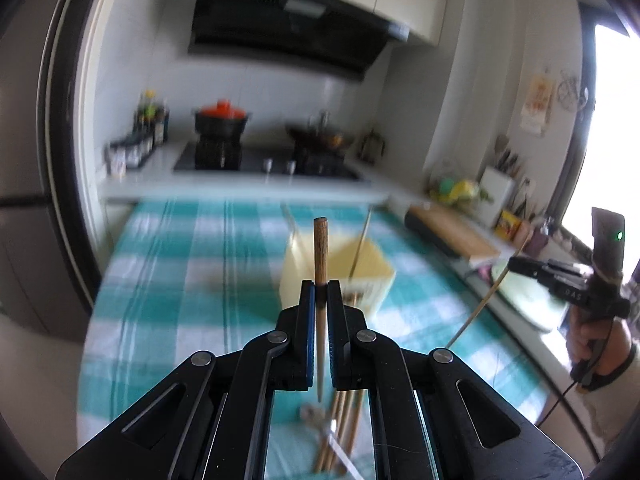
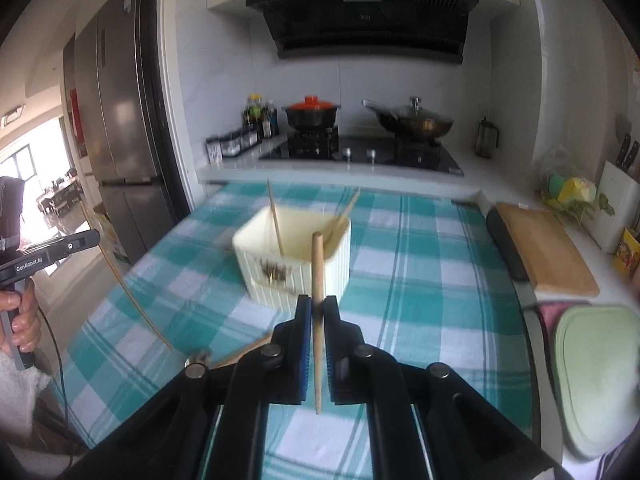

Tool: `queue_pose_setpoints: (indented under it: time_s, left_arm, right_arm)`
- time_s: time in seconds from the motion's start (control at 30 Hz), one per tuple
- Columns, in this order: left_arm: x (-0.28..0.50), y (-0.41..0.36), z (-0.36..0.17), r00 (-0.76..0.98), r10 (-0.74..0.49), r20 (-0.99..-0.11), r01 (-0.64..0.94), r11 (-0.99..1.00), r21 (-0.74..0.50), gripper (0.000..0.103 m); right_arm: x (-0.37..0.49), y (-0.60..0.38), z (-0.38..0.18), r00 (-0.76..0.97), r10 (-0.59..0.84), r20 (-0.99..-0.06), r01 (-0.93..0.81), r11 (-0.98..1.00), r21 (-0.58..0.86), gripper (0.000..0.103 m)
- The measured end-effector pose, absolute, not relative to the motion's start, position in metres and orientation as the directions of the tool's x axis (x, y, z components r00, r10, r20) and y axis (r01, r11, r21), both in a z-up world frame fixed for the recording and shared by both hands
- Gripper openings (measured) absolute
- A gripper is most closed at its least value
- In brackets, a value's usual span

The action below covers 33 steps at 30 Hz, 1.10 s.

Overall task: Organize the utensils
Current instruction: 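Lift the left tool's chopstick upright over the holder while the right tool does likewise, then open the left tool to drop its chopstick in the holder while the right tool releases its own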

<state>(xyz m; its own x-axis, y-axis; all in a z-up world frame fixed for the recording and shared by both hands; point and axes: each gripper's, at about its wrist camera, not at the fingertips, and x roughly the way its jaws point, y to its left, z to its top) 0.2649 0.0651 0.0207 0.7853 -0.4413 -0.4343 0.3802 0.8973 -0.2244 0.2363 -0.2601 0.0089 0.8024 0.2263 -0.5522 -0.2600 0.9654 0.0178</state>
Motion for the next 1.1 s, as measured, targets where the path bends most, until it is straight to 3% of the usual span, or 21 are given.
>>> queue_pose_setpoints:
  time_s: [0.2, 0.33, 0.4, 0.57, 0.7, 0.73, 0.77, 0.8, 0.83, 0.87, 1.1]
  left_arm:
    - [0.31, 0.044, 0.084, 0.873, -0.413, -0.259, 0.365, 0.906, -0.215, 0.004]
    - [0.361, 0.017, 0.083, 0.882, -0.381, -0.276, 0.336, 0.921, -0.195, 0.004]
    - [0.394, 0.005, 0.066, 0.851, -0.391, -0.351, 0.33, 0.918, -0.22, 0.004]
    - [0.454, -0.019, 0.003, 0.726, -0.413, -0.549, 0.319, 0.911, -0.263, 0.004]
    - [0.476, -0.032, -0.033, 0.652, -0.412, -0.636, 0.308, 0.911, -0.275, 0.005]
    - [0.478, -0.034, -0.038, 0.644, -0.403, -0.651, 0.296, 0.915, -0.274, 0.009]
    - [0.48, -0.036, -0.042, 0.636, -0.398, -0.661, 0.286, 0.917, -0.276, 0.024]
    - [0.48, -0.034, -0.044, 0.629, -0.398, -0.668, 0.276, 0.917, -0.287, 0.036]
    - [0.476, -0.031, -0.044, 0.631, -0.401, -0.664, 0.273, 0.916, -0.294, 0.054]
    - [0.471, -0.028, -0.042, 0.638, -0.401, -0.657, 0.274, 0.916, -0.293, 0.063]
    - [0.406, 0.01, -0.052, 0.606, -0.325, -0.726, 0.283, 0.941, -0.185, 0.081]
  right_arm:
    - [0.272, -0.242, 0.071, 0.899, 0.247, -0.36, -0.269, 0.963, -0.011, 0.006]
    - [0.316, -0.229, 0.078, 0.915, 0.266, -0.304, -0.279, 0.96, 0.002, 0.007]
    - [0.342, -0.224, 0.067, 0.905, 0.27, -0.33, -0.28, 0.96, 0.016, 0.006]
    - [0.418, -0.21, 0.01, 0.783, 0.286, -0.552, -0.298, 0.952, 0.07, 0.006]
    - [0.456, -0.201, -0.028, 0.692, 0.284, -0.663, -0.295, 0.95, 0.099, 0.007]
    - [0.462, -0.199, -0.034, 0.679, 0.295, -0.672, -0.296, 0.948, 0.117, 0.009]
    - [0.466, -0.197, -0.039, 0.67, 0.307, -0.676, -0.299, 0.945, 0.133, 0.011]
    - [0.469, -0.196, -0.041, 0.667, 0.311, -0.677, -0.295, 0.945, 0.144, 0.027]
    - [0.466, -0.197, -0.041, 0.678, 0.309, -0.667, -0.284, 0.947, 0.15, 0.036]
    - [0.463, -0.2, -0.04, 0.693, 0.31, -0.651, -0.277, 0.948, 0.156, 0.05]
    - [0.4, -0.226, -0.031, 0.717, 0.273, -0.641, -0.261, 0.958, 0.117, 0.052]
